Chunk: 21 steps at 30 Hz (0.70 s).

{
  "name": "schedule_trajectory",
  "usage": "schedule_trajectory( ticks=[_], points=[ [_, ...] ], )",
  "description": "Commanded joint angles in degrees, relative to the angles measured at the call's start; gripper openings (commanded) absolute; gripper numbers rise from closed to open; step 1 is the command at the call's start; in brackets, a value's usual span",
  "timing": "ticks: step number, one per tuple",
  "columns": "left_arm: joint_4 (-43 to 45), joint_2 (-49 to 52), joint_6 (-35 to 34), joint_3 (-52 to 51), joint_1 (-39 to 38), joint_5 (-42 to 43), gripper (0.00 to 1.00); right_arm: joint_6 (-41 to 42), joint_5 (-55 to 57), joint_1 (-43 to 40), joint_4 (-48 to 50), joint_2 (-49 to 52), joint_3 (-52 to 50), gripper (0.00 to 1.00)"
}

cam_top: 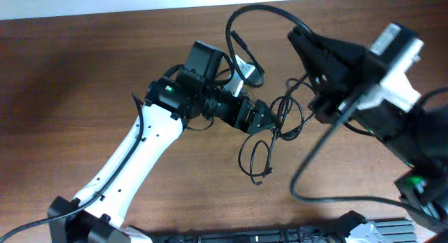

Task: Untangle cables

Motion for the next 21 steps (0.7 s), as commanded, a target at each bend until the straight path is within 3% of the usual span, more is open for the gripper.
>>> schedule_trajectory(
  ticks=[1,8,14,21],
  points=[
    [1.1,1.7,-1.4,0.3,-0.4,-1.2,0.99,0.4,-2.4,-0.1,0.8,-2.1,0.6,0.04],
    [2.6,4.2,-3.8,0.3,-2.7,-2.0,0.99,1.6,-3.3,-0.1,4.5,-2.5,0.6,0.04],
    [-0.7,5.7,-3.7,0.3,-8.2,-12.5,0.99,1.3,-2.3,-0.1,9.2,-2.4,0.6,0.04],
    [-16.5,5.7,-4.0,0.3,-7.7,-39.3,0.99,0.7,9.9,-0.2,12.1,-2.4,0.6,0.04]
  ],
)
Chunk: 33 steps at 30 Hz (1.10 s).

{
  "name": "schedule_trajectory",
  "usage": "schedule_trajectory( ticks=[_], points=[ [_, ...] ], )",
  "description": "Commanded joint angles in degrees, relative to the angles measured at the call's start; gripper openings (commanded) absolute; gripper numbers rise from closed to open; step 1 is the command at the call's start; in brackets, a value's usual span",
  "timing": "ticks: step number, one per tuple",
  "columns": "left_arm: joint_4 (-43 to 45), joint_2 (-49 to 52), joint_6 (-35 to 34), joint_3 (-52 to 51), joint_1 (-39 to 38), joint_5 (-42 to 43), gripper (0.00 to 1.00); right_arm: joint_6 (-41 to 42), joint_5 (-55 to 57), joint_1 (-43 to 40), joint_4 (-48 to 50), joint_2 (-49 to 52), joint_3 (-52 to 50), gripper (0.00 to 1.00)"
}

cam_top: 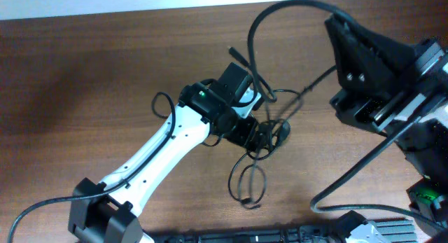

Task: Untangle cables

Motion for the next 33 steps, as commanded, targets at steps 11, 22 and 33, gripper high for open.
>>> schedule_trajectory(
  ticks=[11,22,33],
  points=[
    [-12.5,0.6,-1.8,0.2,22.0,-13.2,0.99,-7.8,20.5,-0.1,-0.9,-0.5,0.6,0.04],
    [-6.1,0.5,6.6,0.2,15.6,-0.3,0.99,-15.3,30.6,-0.2,-13.0,2.2,0.6,0.04],
    [-2.0,0.5,6.6,0.2,14.3,-0.3,0.99,-10.1,28.1,-0.1,6.0,5.0,0.6,0.04]
  ],
)
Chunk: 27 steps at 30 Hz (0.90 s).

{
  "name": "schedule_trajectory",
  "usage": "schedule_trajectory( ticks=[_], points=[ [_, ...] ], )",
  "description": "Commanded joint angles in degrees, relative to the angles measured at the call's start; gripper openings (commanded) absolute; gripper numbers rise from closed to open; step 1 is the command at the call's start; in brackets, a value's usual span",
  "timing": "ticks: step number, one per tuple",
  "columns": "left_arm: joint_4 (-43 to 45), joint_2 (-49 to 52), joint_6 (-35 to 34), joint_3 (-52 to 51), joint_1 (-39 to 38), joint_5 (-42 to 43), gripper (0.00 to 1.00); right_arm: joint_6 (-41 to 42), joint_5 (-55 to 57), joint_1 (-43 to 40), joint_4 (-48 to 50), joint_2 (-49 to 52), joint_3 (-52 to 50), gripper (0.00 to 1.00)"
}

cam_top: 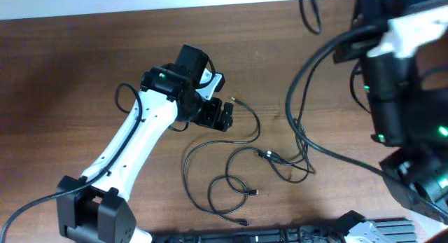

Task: Untangle cables

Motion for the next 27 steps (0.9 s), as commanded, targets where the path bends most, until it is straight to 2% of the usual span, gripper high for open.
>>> schedule_trajectory(
  ticks=[1,5,6,8,10,13,14,15,17,20,22,24,25,27],
  points=[
    [0.2,0.4,1.1,0.2,0.0,0.8,0.99,1.5,-5.0,-0.1,14.4,-0.5,0.7,0.04],
    [0.3,0.5,1.1,0.2,0.0,0.9,0.99,1.5,-5.0,-0.1,39.6,-0.4,1.0,0.04],
    [0.3,0.5,1.1,0.2,0.0,0.9,0.99,1.5,-5.0,-0.1,40.7,-0.4,1.4,0.04],
    [0.5,0.5,1.1,0.2,0.0,0.9,0.99,1.5,-5.0,-0.1,41.0,-0.4,1.9,0.04],
    [0.7,0.5,1.1,0.2,0.0,0.9,0.99,-2.6,-4.9,-0.2,38.4,-0.4,1.8,0.04],
    [0.7,0.5,1.1,0.2,0.0,0.9,0.99,-18.8,4.7,-0.2,27.3,0.3,1.8,0.04],
    [0.9,0.5,0.6,0.2,0.0,0.9,0.99,-25.7,12.6,-0.2,24.1,1.3,1.8,0.04],
    [1.3,0.4,0.0,0.2,0.0,0.9,0.99,-30.9,20.7,-1.2,24.1,2.9,1.8,0.04],
    [2.3,0.5,-1.4,0.2,0.0,0.9,0.99,-35.9,25.0,-5.6,24.3,5.3,1.8,0.04],
    [2.6,0.4,-1.6,0.2,0.0,0.9,0.99,-36.0,29.6,-19.6,24.2,9.7,1.8,0.04],
    [2.6,0.4,-2.8,0.2,0.0,0.9,0.99,-32.2,36.2,-31.7,24.1,13.4,1.8,0.04],
    [2.7,0.4,-2.8,0.2,0.0,1.1,0.99,-28.3,39.8,-37.6,22.7,15.0,1.8,0.04],
    [2.6,0.4,-2.8,0.2,0.0,1.1,0.99,-24.9,40.1,-41.5,19.3,15.6,1.8,0.04],
    [2.8,0.5,-2.8,0.2,0.0,1.0,0.99,-10.7,38.3,-49.8,7.5,15.8,1.8,0.04]
  ],
)
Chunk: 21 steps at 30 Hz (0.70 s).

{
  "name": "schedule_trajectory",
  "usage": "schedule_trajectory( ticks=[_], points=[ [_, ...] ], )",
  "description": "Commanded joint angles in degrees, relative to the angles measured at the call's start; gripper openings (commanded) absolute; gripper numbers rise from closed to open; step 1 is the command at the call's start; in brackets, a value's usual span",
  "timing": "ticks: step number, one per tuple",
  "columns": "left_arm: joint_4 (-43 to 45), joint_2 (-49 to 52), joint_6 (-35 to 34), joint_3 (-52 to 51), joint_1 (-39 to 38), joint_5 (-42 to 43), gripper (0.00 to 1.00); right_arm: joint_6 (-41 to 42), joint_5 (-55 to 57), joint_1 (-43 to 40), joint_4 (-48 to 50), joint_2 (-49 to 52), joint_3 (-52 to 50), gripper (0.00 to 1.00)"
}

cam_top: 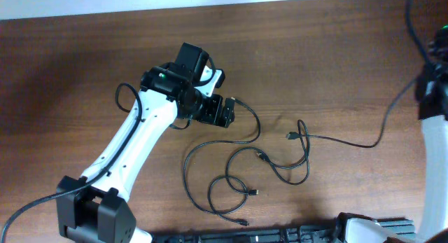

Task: Untangle cables

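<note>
Thin black cables lie spread on the brown table [84,68]. One cable [256,124] starts with its plug at my left gripper [228,114], curves right, then runs down into loops [210,194] near the front edge. The left gripper's fingers look closed, with that plug end poking out at their tip. A second cable [283,174] loops through the middle. A third cable [343,141] has its plug [289,136] at centre right and stretches right and up toward my right arm [434,152] at the frame edge. The right gripper is out of view.
The left arm's white link [133,148] crosses the table's left half from its base [91,215] at the front. A dark rail [280,236] runs along the front edge. A white wall strip borders the table at the back.
The right arm has left the middle right and now shows only at the right edge. The third cable, then bunched beside the others, now stretches out to the right. The left gripper has not moved.
At first both grippers were close together over a tight knot of cables at table centre. Then the left gripper sat inside the knot while the right arm rose. Later the left gripper was further left with one cable end, the cables spread in loose loops. Now one cable is drawn rightward.
</note>
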Motion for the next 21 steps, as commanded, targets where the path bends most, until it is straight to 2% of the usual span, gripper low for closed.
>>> schedule_trajectory(
  ticks=[1,2,4,7,10,12,14,21],
  points=[
    [0.4,0.4,-0.7,0.2,0.0,0.7,0.99,20.6,-1.4,-9.7,-11.4,-0.3,0.4,0.04],
    [0.8,0.4,-0.7,0.2,0.0,0.7,0.99,29.4,-8.7,-14.9,-19.5,-0.1,0.4,0.04],
    [1.5,0.4,-0.7,0.2,0.0,0.7,0.99,41.9,-22.6,-25.0,-30.4,1.6,0.4,0.04],
    [1.6,0.5,-0.7,0.2,0.0,0.7,0.99,51.5,-36.3,-36.4,-36.3,4.3,0.4,0.04],
    [1.9,0.4,-0.7,0.2,0.0,0.7,0.99,58.7,-48.7,-44.1,-38.6,6.1,0.4,0.04],
    [1.9,0.4,-0.7,0.2,0.0,0.7,0.99,60.5,-62.5,-49.5,-38.7,7.8,0.4,0.04],
    [2.0,0.4,-0.7,0.2,0.0,0.7,0.99,60.4,-69.6,-51.5,-39.3,9.4,0.4,0.04],
    [2.1,0.5,-2.3,0.2,0.0,1.0,0.99,60.0,-71.3,-50.8,-53.2,14.6,0.4,0.04]
  ],
)
